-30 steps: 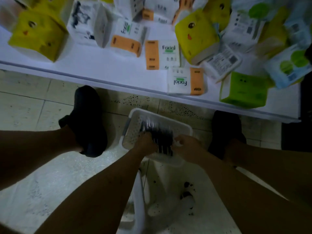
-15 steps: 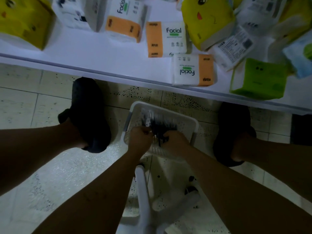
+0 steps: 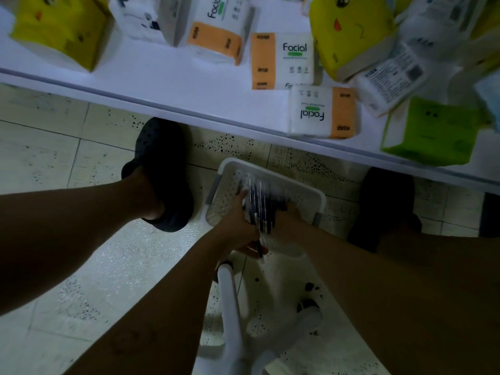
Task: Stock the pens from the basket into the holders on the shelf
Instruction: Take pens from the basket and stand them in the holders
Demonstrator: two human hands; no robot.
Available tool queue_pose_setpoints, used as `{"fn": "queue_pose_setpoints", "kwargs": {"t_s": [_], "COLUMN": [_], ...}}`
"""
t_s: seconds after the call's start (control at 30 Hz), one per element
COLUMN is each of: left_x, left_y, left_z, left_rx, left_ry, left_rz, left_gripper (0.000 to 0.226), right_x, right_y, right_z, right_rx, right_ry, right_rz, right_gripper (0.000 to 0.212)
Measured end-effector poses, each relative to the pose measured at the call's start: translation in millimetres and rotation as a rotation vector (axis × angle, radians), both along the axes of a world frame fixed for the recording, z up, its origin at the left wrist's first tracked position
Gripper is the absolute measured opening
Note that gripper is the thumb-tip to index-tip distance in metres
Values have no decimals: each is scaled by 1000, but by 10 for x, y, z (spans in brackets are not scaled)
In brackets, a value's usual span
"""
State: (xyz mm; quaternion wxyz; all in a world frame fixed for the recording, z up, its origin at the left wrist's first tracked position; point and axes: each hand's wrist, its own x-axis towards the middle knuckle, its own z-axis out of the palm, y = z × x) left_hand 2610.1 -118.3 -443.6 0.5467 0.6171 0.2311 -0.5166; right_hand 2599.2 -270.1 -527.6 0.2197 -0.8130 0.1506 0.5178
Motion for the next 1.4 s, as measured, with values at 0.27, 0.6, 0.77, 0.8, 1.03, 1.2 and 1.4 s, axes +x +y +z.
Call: {"fn": "queue_pose_setpoints", "kwargs": {"t_s": [0.27, 0.6, 0.77, 0.8, 1.03, 1.2, 1.4], "left_x": [24, 292, 270, 269, 73, -61, 24], "left_y": [-138, -381, -339, -352, -641, -910, -1163], "left_z": [184, 1303, 1963, 2089, 2865, 3464, 4429], "left_rx": [30, -49, -7, -27, -110, -198, -356], "left_ry": [-218, -527, -868, -923, -1189, -1292, -1410], "left_rz": [153, 221, 107, 98, 73, 89, 141], "left_gripper": [77, 23, 28, 30, 34, 38, 39], "right_x": [-52, 3, 17, 22, -117, -217, -273], "right_y": [50, -425, -492, -501, -660, -838, -1063], "right_z": [422, 1654, 2323, 2468, 3498, 4214, 5081], "right_rx": [24, 100, 241, 254, 435, 511, 618], "right_ry": [-302, -705, -958, -1024, -1312, -1448, -1660], "right_rz": [-232, -217, -274, -293, -425, -540, -530], "right_gripper": [21, 56, 65, 56, 38, 41, 43]}}
